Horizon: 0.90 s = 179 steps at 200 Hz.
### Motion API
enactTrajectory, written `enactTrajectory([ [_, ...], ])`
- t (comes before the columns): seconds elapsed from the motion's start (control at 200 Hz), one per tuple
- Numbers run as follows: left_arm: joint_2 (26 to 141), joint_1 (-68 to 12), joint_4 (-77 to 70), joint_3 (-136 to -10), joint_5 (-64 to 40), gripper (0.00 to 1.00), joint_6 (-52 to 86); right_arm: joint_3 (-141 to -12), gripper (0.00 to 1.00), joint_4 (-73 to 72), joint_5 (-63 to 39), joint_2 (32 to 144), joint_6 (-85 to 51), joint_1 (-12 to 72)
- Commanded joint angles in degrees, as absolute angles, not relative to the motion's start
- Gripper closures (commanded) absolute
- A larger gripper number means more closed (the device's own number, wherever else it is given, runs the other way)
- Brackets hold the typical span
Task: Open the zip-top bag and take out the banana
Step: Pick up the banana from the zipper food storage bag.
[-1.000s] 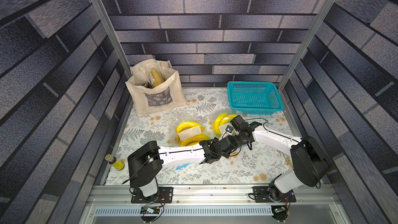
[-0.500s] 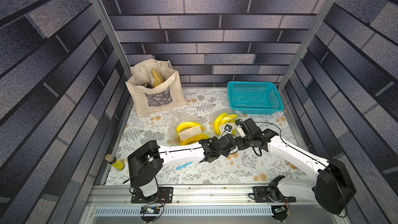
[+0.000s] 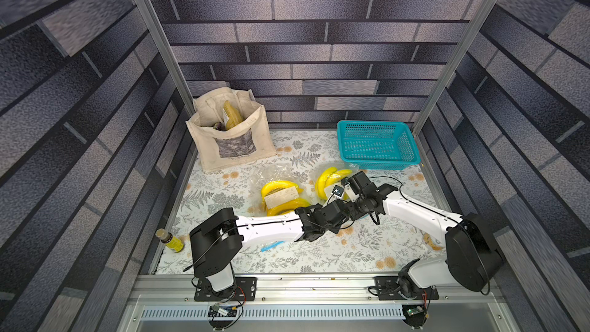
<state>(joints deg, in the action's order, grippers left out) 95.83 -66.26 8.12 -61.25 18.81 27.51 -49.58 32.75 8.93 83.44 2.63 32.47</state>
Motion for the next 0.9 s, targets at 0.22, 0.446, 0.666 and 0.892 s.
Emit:
enactTrajectory([
  [0.22,95.0,-65.9,7.8,-59.5,18.4,1.00,28.5,-53.4,0.36,34.6,6.8,90.5,8.6,28.5],
  [0.446,95.4,-65.8,7.8,-59.8,17.9,1.00,28.5,-53.7,0.42,37.7,5.3,91.5,10.4,28.4],
  [0.666,95.3,-65.5,7.9,-59.5,17.8,1.00,28.7,-53.9,0.52,40.4,4.2,92.7,11.2,28.4],
  [0.892,95.0,-65.5,7.8,-59.2,17.9,1.00,28.7,-54.3,0.57,41.0,5.6,95.0,10.9,28.7],
])
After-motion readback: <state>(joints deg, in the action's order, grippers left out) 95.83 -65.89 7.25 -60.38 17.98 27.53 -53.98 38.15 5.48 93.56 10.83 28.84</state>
